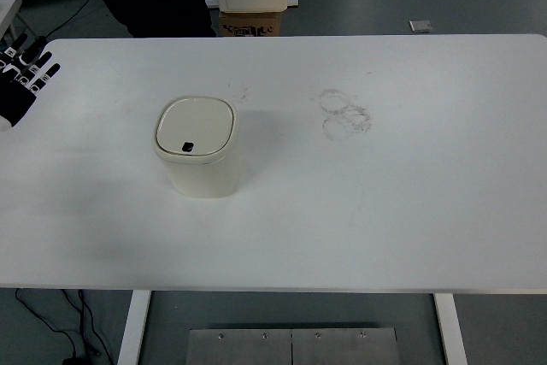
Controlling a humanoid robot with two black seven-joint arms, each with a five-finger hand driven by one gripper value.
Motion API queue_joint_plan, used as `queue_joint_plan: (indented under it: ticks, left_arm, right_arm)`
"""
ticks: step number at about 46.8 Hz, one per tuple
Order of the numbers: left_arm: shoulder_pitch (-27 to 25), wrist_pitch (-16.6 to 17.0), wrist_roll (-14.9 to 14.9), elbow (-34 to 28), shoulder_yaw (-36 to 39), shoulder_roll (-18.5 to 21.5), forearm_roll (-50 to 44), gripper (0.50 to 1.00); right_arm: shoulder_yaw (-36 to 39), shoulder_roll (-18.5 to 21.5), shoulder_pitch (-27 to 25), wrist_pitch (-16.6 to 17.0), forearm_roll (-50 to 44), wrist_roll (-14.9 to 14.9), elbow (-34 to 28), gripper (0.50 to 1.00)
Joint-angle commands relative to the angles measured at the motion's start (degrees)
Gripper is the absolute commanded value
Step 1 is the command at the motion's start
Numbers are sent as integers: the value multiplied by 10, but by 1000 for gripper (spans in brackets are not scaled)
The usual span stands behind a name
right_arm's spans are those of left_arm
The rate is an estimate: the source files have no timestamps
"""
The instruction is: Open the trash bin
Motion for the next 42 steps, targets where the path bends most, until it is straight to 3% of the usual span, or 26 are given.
queue_joint_plan:
  ticks: [1,8,42]
  left_arm:
    - [-1,0,0,0,0,2,0,1000]
    - [0,4,-14,0,0,2,1,1000]
    - [-6,7,-17,0,0,-2,0,1000]
  right_arm:
    - [0,0,0,-1,0,0,0,991]
    - [0,0,0,-1,0,0,-1,991]
    - [0,0,0,0,0,0,0,991]
